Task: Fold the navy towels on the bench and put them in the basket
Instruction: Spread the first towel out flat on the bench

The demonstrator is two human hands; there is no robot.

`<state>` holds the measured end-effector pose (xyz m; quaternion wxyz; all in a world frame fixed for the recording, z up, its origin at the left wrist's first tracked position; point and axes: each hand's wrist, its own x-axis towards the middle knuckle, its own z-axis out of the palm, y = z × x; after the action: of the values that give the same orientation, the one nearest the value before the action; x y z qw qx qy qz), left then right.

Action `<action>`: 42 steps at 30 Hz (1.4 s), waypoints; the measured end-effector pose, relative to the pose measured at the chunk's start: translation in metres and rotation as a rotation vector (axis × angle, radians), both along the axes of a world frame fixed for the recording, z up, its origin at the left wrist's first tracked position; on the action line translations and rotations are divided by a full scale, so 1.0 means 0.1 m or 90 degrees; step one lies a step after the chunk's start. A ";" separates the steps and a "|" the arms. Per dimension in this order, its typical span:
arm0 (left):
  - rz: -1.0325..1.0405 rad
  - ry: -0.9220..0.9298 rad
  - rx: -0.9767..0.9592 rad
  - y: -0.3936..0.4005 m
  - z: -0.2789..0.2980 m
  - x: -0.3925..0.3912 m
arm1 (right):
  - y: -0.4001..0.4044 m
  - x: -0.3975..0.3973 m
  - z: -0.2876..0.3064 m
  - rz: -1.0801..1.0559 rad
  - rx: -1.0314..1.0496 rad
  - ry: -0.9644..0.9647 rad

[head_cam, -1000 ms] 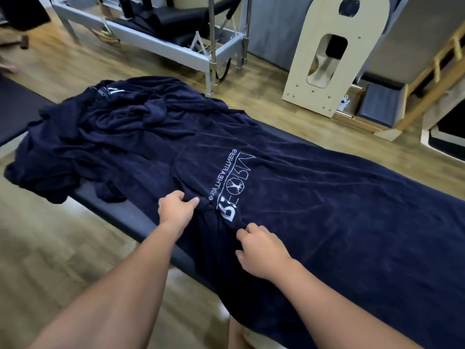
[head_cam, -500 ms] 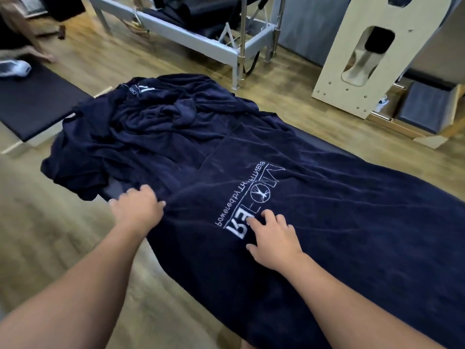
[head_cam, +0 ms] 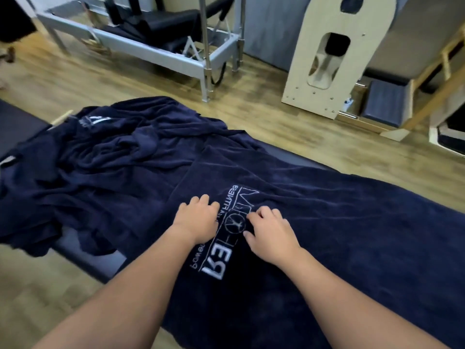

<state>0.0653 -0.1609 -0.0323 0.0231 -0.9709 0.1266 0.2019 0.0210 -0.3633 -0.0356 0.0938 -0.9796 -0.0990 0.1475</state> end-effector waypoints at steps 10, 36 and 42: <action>-0.090 -0.048 -0.082 -0.37 -0.14 1.37 | -0.77 1.00 0.00 -0.289 0.006 -0.007; -0.089 -0.177 -0.026 -0.34 0.22 2.74 | -0.64 2.17 -0.05 -0.369 0.049 0.075; 0.005 -0.002 -0.149 -0.09 -0.01 2.64 | -0.36 1.64 -0.16 -0.438 0.040 0.123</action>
<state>0.3291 -0.1696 -0.0330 -0.0914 -0.9677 0.1453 0.1845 0.1853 -0.3993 -0.0520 0.1774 -0.9337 0.2418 0.1959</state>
